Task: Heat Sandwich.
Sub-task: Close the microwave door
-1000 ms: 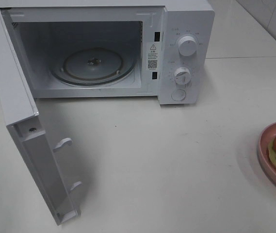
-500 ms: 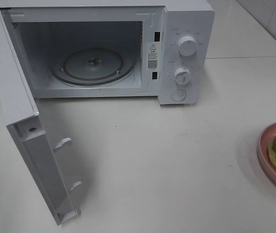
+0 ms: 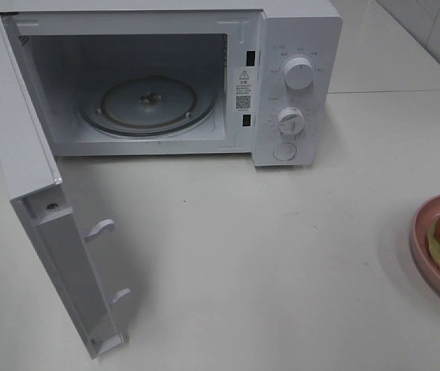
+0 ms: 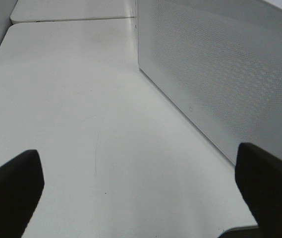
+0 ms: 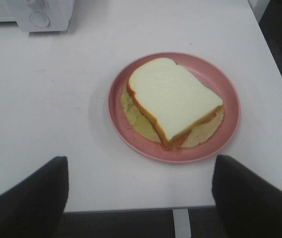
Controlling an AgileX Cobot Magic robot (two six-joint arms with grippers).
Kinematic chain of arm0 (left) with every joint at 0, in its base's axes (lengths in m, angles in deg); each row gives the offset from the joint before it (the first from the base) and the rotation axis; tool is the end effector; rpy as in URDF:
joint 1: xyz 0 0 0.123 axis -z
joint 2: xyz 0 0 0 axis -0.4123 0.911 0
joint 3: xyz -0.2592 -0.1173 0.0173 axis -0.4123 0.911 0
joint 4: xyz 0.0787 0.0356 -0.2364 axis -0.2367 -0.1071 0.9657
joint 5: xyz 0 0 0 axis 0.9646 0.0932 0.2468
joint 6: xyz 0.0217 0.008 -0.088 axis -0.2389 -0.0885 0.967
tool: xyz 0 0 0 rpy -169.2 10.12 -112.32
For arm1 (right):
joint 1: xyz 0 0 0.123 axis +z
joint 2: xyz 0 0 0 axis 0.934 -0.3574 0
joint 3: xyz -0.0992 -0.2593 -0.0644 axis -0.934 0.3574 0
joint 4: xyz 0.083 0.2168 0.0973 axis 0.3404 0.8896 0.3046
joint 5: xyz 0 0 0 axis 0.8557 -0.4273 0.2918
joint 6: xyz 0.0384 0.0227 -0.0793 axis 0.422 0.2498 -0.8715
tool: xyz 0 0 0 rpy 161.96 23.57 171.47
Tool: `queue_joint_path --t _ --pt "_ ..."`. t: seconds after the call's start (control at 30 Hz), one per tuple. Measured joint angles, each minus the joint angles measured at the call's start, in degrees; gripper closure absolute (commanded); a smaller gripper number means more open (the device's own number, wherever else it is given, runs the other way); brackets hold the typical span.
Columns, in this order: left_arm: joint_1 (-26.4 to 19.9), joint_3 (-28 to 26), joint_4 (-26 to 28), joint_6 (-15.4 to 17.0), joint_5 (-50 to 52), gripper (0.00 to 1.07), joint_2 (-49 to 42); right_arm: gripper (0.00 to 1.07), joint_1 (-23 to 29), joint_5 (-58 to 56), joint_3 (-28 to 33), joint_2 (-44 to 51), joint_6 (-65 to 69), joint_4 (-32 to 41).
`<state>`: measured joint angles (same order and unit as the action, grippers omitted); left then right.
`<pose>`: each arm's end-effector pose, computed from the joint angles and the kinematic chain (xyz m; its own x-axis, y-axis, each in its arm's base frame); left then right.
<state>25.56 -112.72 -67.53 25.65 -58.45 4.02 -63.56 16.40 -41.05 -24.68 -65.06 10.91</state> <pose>-0.0047 -0.0057 0.2784 -0.4314 0.0346 -0.9015 0.0896 0.9960 -0.0046 -0.0075 -0.0110 0.2892 -0.5494 0.0202 -0.8353 0.0377 0.9993 -0.0007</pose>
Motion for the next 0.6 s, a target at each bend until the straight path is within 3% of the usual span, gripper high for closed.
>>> queue_joint_path --t 0.6 --pt "0.00 0.00 0.00 0.00 0.00 0.03 0.00 0.31 -2.35 3.67 2.01 4.13 -1.60 2.46"
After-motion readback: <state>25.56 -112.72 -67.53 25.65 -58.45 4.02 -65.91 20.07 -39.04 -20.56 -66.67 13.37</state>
